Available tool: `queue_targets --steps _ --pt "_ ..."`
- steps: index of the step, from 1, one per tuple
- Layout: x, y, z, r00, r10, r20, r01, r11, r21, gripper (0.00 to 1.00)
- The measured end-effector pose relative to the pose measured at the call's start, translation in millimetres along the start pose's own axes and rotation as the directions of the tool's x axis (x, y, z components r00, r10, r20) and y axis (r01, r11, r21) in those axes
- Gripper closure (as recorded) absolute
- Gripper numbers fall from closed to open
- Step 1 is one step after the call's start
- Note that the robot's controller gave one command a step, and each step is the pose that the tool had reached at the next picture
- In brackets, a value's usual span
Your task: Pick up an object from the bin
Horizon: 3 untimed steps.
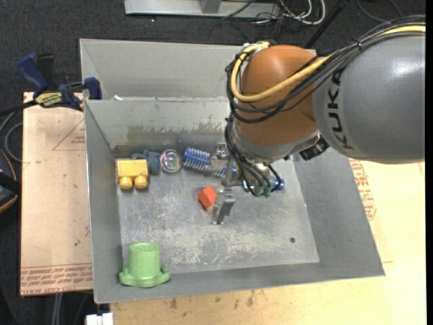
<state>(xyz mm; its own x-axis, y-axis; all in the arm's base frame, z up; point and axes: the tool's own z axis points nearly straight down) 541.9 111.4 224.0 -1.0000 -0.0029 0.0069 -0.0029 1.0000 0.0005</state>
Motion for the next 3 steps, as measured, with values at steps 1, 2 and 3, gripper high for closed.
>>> queue_targets --steps 1,2,3 --pt "4.0 -32.3 102.4 0.996 -0.093 -0.001 0.093 0.996 0.002 0.00" --pt "-85.4 -13.7 91.5 0.997 -0.077 0.015 0.077 0.997 -0.001 0.00" --pt "-74.6 -91.0 129.1 0.999 -0.037 0.004 0.037 0.999 0.002 0.00"
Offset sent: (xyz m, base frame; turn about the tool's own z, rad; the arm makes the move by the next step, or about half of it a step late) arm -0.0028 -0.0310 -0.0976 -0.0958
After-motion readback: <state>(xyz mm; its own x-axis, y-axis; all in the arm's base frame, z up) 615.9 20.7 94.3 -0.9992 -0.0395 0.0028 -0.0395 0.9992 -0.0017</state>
